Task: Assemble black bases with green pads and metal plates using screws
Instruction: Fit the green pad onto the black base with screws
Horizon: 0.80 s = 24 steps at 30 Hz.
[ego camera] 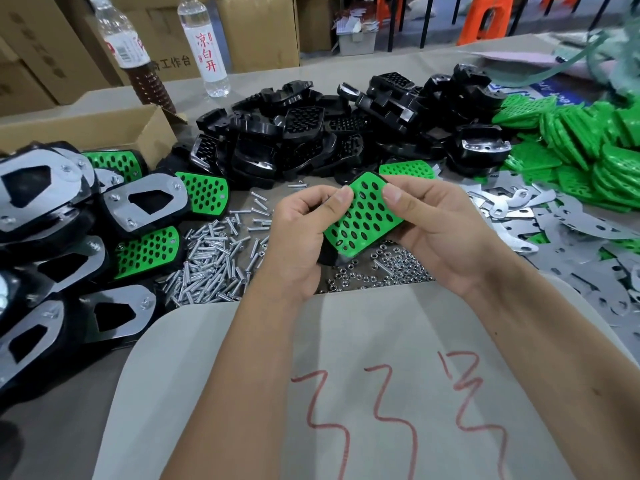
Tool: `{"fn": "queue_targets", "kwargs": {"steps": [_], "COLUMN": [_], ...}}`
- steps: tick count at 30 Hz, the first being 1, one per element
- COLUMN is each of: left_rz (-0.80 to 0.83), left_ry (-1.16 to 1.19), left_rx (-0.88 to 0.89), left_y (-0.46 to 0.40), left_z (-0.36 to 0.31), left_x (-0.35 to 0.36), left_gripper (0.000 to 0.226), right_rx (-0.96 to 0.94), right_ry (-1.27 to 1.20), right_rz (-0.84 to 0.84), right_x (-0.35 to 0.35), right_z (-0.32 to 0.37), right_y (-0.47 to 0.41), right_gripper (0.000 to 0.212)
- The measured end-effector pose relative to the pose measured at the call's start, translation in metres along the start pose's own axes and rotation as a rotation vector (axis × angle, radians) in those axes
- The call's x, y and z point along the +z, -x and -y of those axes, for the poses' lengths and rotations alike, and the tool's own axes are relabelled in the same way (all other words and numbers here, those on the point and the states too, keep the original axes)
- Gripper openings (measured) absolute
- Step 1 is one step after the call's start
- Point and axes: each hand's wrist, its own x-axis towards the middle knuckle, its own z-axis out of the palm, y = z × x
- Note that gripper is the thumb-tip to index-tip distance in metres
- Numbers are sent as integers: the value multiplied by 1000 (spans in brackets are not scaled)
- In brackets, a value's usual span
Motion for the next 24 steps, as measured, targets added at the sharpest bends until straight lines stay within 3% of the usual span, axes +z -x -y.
{"fn": "queue_targets", "kwargs": {"steps": [4, 9, 12, 16, 24], "left_rz": [-116, -178, -149, -51, 47], "left_ry": [-33, -343, -217, -64, 49], "left_rx": [41, 190, 40, -49, -80], "left_y": [-3, -4, -2, 1, 1], "left_z": [4, 4, 1, -4, -8], "left_x": [2, 4, 5, -2, -8], "left_gripper": [16, 39, 56, 41, 31], "right_rx": [65, -14, -39, 0, -9], "right_ry": [49, -19, -36, -56, -102], "right_rz": [33, 68, 11, -79, 25], "right_x": [-4, -7, -4, -5, -12], "right_z": [-2, -1, -3, -5, -2], "right_y": [-2, 0, -1, -4, -2], "right_gripper": [39, 31, 32, 31, 34]}}
